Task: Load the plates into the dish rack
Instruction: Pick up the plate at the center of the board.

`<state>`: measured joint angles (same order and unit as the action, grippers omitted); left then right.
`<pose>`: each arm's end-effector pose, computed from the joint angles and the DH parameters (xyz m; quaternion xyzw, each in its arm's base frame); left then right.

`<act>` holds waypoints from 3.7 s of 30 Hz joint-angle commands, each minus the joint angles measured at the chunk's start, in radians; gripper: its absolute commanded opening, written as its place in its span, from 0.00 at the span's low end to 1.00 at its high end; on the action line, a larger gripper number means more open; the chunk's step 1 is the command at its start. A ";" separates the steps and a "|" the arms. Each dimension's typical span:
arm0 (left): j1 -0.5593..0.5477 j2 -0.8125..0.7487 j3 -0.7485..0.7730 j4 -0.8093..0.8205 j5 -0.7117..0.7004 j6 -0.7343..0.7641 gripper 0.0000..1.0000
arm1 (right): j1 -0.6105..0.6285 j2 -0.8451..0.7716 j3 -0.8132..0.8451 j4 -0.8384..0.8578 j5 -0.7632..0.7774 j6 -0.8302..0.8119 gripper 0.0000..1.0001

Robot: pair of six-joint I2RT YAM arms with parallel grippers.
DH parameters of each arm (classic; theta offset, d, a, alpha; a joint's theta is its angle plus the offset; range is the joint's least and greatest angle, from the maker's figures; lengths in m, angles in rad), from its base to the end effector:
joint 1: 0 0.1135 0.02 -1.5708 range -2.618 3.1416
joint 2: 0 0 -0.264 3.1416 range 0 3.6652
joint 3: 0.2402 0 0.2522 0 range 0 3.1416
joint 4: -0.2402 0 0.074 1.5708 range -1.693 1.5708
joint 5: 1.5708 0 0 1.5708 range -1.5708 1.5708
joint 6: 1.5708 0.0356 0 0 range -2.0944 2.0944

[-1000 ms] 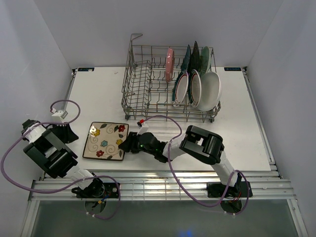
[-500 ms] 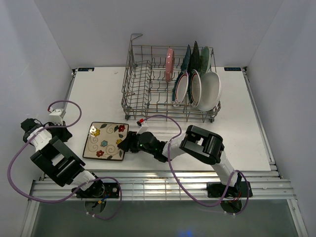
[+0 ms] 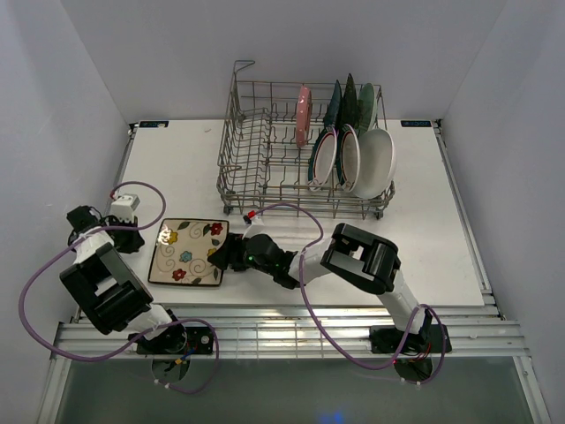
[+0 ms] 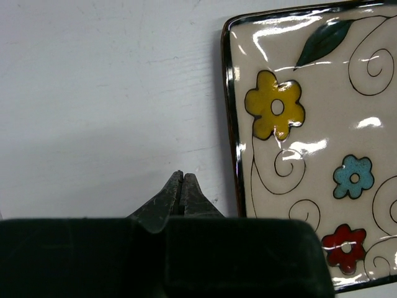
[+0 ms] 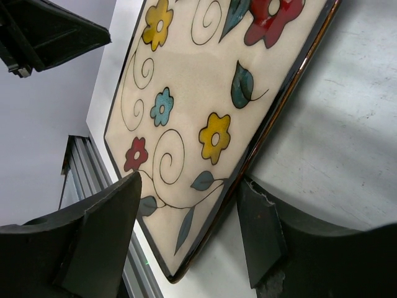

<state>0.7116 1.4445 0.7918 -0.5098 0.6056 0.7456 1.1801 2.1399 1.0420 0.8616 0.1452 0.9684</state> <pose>0.2092 0.1537 0.1795 0.0763 0.9335 -0.0890 0.3388 0.1698 0.3988 0.1196 -0.0381 0.7838 0.5155 0.3441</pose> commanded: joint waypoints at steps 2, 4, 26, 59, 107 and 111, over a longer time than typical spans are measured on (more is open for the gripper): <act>-0.056 -0.036 -0.048 0.126 -0.064 -0.077 0.00 | 0.003 0.025 0.033 -0.035 0.021 0.001 0.69; -0.072 -0.033 -0.058 0.146 -0.076 -0.086 0.00 | 0.003 0.028 0.036 -0.036 0.021 0.003 0.69; -0.208 -0.053 -0.154 0.191 -0.132 -0.123 0.00 | 0.007 0.068 0.066 -0.042 0.013 0.023 0.66; -0.305 -0.147 -0.129 0.002 -0.092 -0.134 0.00 | 0.030 0.023 0.044 -0.061 0.083 0.006 0.08; -0.250 -0.519 -0.043 0.105 -0.133 -0.505 0.83 | 0.182 -0.567 0.038 -0.374 0.626 -0.821 0.08; -0.242 -0.526 -0.055 0.120 -0.127 -0.514 0.83 | 0.182 -0.584 0.084 -0.391 0.611 -0.882 0.08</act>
<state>0.4603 0.9447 0.7551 -0.4316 0.4854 0.2607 1.3613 1.6272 1.0351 0.3985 0.7170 0.1951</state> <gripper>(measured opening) 0.827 0.178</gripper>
